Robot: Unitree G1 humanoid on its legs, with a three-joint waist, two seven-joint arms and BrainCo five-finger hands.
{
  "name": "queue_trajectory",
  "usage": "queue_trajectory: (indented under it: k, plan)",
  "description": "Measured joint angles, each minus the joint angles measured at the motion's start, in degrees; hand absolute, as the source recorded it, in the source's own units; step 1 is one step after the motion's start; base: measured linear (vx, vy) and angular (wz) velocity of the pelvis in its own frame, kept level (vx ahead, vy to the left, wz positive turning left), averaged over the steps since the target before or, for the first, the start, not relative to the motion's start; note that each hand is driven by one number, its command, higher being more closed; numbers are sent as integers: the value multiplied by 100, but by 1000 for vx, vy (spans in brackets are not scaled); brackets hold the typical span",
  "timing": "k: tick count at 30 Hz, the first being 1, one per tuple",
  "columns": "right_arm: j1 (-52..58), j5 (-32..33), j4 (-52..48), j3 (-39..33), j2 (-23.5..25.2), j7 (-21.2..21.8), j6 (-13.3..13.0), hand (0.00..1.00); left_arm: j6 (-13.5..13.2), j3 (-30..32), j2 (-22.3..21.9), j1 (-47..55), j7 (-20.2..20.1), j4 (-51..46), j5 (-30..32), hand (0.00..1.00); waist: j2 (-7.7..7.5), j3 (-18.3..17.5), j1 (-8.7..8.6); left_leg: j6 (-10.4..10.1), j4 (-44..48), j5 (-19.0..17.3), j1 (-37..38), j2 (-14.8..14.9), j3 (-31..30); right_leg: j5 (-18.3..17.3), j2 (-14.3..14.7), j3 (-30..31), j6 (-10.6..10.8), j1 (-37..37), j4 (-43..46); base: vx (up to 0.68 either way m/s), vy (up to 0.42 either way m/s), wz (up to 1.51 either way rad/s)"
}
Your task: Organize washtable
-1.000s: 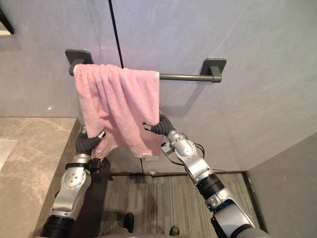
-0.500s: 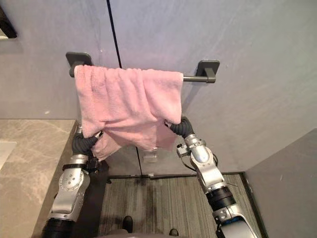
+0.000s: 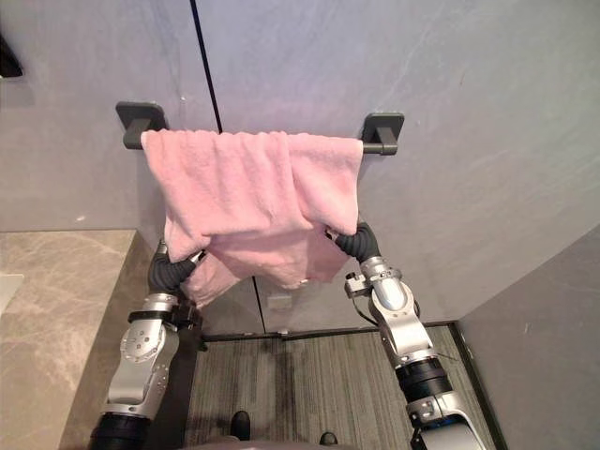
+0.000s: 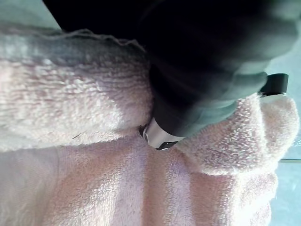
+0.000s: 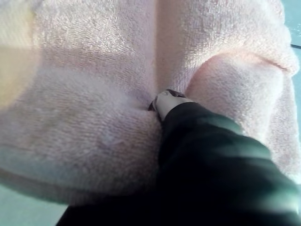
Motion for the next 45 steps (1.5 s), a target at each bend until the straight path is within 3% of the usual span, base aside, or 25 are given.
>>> queue_trajectory:
  k: [7,17,25,26,39,45]
  plan:
    - [-8,2,205,-61,33,0,83,100,46,-81,-39,-84,-26,359,-96,100,3,-1,-121,0,-1,0,7,0,0,0,-1,0,1,9,0,0,0,-1]
    - [-9,-17,440,-130,238,-1,88,100,91,-62,-76,-178,-42,686,-210,100,13,-7,-116,-2,-20,-5,35,-10,25,-7,-18,21,13,27,5,0,0,-1]
    - [-16,-365,756,-236,419,34,55,100,86,-38,-146,-179,-116,940,-201,100,142,-82,-121,24,-36,-24,51,-93,-45,-29,-89,-56,62,125,-71,0,0,6]
    - [-20,-390,784,-244,431,50,52,0,86,-35,-146,-179,-116,945,-193,0,139,-82,-121,23,-36,-27,55,-95,-46,-29,-91,-59,62,132,-75,2,-4,4]
    - [166,-740,992,-649,668,-195,84,0,93,188,-154,7,203,989,43,0,104,-63,-131,-11,-37,-89,146,-105,-83,-32,-99,-139,69,332,-248,2,-6,1]
    - [844,-806,1014,-719,815,-295,278,0,193,300,-353,522,287,993,-2,0,76,-12,-142,-21,-37,-104,181,-101,-90,-34,-96,-176,71,379,-268,1,-3,1]
